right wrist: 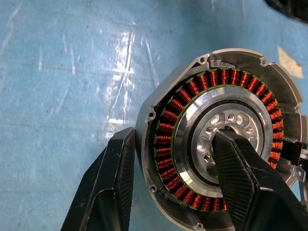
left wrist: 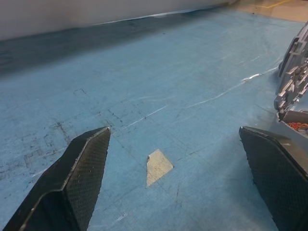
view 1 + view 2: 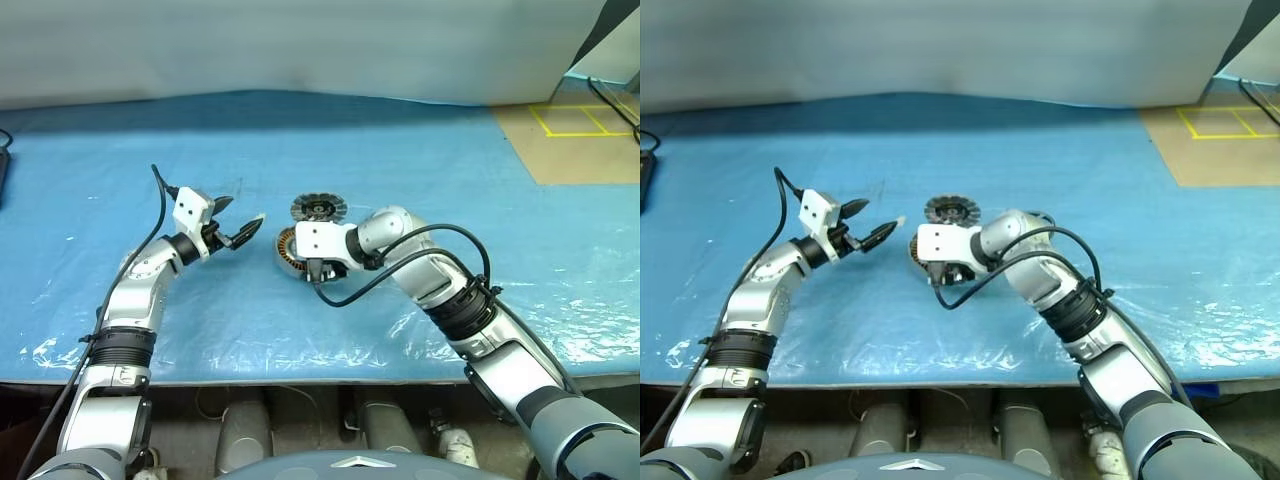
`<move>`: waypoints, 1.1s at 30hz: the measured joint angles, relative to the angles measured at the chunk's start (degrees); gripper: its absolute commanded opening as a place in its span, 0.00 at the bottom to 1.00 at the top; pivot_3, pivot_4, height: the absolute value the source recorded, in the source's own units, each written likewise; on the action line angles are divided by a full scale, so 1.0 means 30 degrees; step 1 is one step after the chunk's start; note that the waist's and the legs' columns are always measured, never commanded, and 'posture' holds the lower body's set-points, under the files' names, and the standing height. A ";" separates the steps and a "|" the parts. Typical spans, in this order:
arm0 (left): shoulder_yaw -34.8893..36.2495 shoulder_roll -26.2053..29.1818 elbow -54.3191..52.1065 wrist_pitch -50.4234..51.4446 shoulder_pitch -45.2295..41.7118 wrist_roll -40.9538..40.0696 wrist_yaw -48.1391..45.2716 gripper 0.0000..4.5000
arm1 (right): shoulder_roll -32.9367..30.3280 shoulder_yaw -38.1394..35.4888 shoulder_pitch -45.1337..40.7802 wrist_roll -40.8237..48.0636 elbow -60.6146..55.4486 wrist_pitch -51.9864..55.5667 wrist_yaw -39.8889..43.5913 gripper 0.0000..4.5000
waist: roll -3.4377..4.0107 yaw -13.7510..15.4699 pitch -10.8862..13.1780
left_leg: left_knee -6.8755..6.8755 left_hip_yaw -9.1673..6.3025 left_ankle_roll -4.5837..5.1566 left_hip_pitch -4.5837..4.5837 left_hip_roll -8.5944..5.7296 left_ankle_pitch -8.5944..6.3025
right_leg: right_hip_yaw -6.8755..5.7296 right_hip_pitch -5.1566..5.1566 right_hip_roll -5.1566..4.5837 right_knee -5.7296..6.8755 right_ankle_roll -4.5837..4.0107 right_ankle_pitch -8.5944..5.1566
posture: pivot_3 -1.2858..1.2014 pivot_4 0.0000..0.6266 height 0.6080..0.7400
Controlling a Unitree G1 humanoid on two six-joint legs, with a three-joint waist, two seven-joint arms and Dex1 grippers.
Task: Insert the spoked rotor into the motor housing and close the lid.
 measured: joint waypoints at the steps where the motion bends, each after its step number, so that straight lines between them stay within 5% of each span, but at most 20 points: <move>1: -0.0003 -0.0003 0.0001 0.0000 0.0001 0.0000 -0.0006 1.00 | -0.0024 0.0028 0.0011 0.0094 -0.0164 0.0170 0.0000 0.46 | 0.0000 0.0001 0.0000 | 0.0000 -0.0004 -0.0004 0.0000 -0.0001 0.0002 | 0.0000 0.0000 0.0000 0.0000 0.0000 0.0000 | 0.52 0.24 1.00; 19: -0.0144 -0.0212 -0.0490 0.0216 0.0310 -0.0003 0.0016 1.00 | -0.0263 0.1205 0.0737 0.1353 -0.1392 0.2184 -0.0906 0.46 | -0.0002 0.0005 -0.0001 | -0.0001 -0.0069 -0.0032 0.0037 -0.0022 0.0014 | 0.0005 0.0041 -0.0002 0.0003 0.0004 0.0001 | 0.52 0.24 1.00; 24: -0.0194 -0.0297 -0.0498 0.0255 0.0308 0.0004 0.0020 1.00 | -0.0278 0.1423 0.0737 0.1879 -0.1491 0.2205 -0.1095 0.81 | -0.0002 0.0005 -0.0002 | -0.0001 -0.0070 -0.0034 0.0048 -0.0025 0.0015 | 0.0008 0.0048 -0.0002 0.0007 0.0006 0.0002 | 0.52 0.24 1.00; 33: -0.0322 -0.0411 -0.0342 0.0254 0.0098 0.0066 -0.0060 1.00 | -0.0009 0.1021 0.0366 0.2600 -0.1501 0.2642 -0.2643 0.81 | -0.0005 0.0035 -0.0003 | 0.0001 -0.0070 -0.0039 0.0052 -0.0046 0.0018 | 0.0010 0.0060 -0.0009 0.0011 0.0010 0.0004 | 0.52 0.24 1.00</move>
